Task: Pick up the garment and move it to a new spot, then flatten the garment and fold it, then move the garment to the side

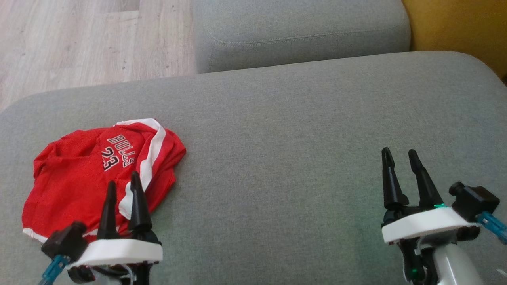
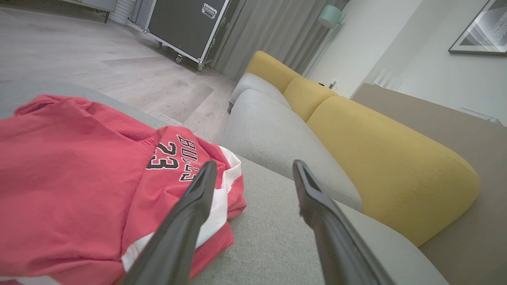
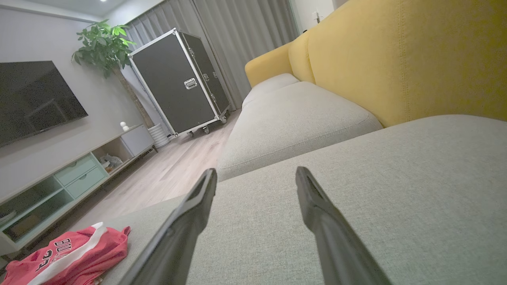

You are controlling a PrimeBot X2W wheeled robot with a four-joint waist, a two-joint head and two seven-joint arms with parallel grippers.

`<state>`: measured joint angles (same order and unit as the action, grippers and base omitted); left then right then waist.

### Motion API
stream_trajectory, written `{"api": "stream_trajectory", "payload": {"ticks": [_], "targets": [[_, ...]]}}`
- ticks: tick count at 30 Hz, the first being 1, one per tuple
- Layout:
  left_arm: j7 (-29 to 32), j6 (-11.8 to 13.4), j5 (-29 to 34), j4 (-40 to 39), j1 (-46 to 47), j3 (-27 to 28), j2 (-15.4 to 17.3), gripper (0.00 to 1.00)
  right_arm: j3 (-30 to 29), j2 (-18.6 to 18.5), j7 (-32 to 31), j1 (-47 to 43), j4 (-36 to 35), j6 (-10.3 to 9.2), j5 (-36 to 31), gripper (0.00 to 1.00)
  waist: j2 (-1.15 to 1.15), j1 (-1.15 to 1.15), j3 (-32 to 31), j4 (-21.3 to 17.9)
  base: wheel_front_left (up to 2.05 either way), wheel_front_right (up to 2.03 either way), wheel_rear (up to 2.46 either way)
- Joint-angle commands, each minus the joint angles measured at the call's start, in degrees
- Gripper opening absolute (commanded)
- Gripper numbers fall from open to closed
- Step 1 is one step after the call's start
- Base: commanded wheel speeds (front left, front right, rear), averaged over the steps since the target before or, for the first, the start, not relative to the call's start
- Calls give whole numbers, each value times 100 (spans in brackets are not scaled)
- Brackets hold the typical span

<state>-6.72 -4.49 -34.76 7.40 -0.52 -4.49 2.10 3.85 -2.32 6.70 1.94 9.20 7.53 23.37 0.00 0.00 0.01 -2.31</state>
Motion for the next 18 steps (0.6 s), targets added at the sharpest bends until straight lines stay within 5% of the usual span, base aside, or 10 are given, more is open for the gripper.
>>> {"api": "stream_trajectory", "payload": {"ticks": [1, 18], "targets": [[-63, 24, 84, -218, 155, 69, 56, 100, 112, -41, 62, 261, -241, -3, -94, 100, 0, 0, 0, 2, 0, 0, 0], [-366, 209, 1621, -264, 193, -279, 173, 100, 276, -47, 366, 269, -467, -3, -1625, 100, 0, 0, 34, -82, 0, 0, 0]]}}
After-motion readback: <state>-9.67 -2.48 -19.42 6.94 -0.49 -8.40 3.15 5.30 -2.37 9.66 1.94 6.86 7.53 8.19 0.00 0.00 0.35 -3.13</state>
